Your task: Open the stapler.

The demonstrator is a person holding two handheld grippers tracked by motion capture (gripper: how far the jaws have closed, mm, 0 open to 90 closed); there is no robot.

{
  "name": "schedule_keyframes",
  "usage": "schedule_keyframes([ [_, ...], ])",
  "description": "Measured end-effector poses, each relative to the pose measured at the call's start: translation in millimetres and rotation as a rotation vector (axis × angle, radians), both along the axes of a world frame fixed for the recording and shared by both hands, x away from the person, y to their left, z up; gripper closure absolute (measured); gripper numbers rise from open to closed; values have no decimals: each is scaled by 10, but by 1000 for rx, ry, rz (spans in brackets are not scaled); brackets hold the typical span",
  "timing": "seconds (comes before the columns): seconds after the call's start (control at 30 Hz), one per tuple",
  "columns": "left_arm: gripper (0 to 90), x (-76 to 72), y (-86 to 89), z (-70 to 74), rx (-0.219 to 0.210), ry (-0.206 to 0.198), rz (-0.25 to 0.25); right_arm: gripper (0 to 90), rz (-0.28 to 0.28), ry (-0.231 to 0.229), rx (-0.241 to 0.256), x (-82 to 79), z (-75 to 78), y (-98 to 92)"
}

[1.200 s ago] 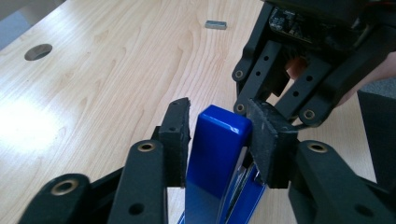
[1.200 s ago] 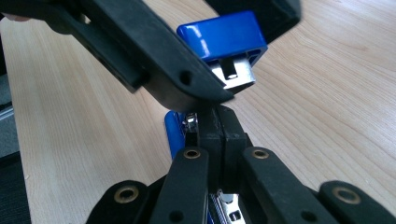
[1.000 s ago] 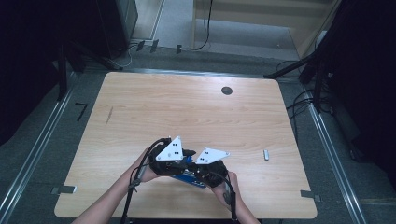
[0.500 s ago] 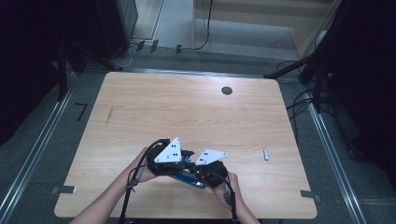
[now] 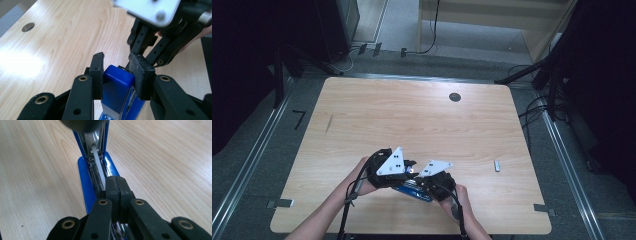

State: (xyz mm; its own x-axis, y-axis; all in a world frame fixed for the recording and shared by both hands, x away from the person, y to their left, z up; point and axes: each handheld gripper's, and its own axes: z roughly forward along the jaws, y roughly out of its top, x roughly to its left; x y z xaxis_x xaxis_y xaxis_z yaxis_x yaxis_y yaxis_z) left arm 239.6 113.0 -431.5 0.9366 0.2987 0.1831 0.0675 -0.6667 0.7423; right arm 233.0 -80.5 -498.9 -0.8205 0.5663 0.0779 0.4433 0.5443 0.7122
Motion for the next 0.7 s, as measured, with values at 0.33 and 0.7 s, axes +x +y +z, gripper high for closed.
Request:
schedule_keyframes([
  [0.33,670,6,178,22,2,2,50,900,-45,18,-64,30,-117,-103],
  [0.7,670,-4,172,17,0,-1,66,895,-4,42,-71,-10,65,-117],
])
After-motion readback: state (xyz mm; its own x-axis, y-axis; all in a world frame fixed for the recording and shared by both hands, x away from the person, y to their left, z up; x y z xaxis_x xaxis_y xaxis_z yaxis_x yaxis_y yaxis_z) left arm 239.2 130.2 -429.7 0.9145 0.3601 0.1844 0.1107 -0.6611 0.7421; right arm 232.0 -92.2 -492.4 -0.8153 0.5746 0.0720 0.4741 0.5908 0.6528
